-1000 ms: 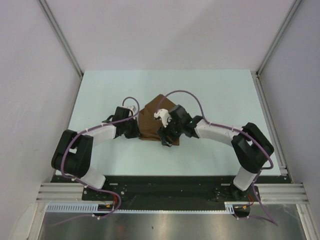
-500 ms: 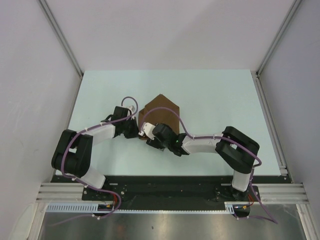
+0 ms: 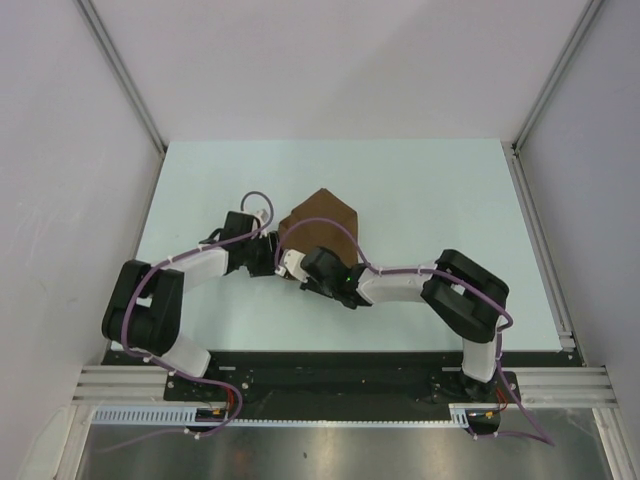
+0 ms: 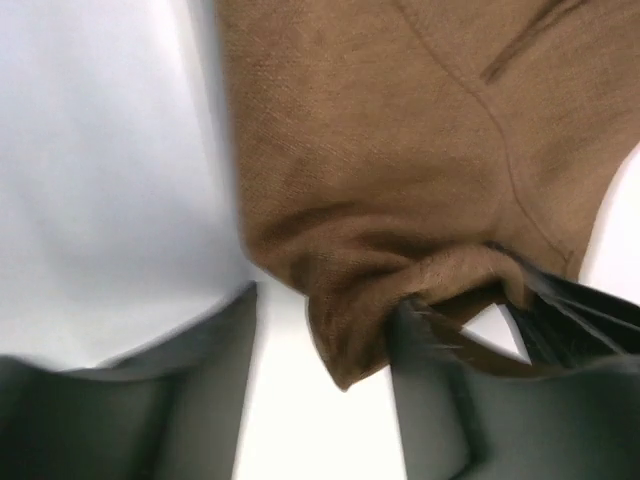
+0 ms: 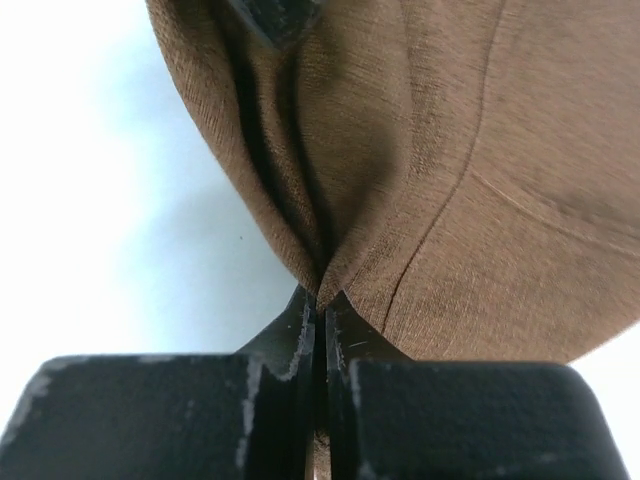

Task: Fold the napkin, place the utensils inside, and roll it up
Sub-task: Roll the napkin with the utensil

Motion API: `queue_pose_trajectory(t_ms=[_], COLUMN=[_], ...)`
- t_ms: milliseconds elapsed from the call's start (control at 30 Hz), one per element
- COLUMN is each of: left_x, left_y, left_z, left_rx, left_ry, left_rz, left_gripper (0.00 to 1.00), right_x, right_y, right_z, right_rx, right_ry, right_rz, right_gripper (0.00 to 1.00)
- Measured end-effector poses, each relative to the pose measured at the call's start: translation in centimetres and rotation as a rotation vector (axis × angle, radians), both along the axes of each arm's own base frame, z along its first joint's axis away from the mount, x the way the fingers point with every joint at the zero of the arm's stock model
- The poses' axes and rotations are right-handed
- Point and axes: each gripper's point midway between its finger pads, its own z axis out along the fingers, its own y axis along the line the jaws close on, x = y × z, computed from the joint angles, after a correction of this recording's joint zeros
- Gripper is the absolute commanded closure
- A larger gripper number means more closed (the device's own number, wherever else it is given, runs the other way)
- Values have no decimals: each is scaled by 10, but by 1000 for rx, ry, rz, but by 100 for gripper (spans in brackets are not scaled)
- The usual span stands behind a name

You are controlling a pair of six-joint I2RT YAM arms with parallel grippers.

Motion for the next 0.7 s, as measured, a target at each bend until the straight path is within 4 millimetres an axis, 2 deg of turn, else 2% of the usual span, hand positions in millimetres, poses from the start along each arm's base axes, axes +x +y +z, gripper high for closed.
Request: queue_pose_trajectory(t_ms=[100, 267, 367, 533, 700], left_x=[5, 14, 13, -12, -35], left_y=[2, 18, 26, 32, 24], left_z=[10, 38, 56, 66, 63], left_rx=[-7, 30, 40, 13, -7], left_ry=[-28, -132, -205, -292, -326], left_rz=[16, 80, 111, 120, 80], left_gripper=[25, 23, 23, 14, 14], right_x=[-3, -11, -20, -38, -43], right_y=[4, 5, 6, 9, 10], right_z=[0, 5, 8, 7, -1], right_rx=[3, 43, 60, 93, 148], right_ry=[93, 308, 425, 649, 864], right_rz=[8, 2, 6, 24, 20], right_gripper=[100, 100, 100, 100, 100])
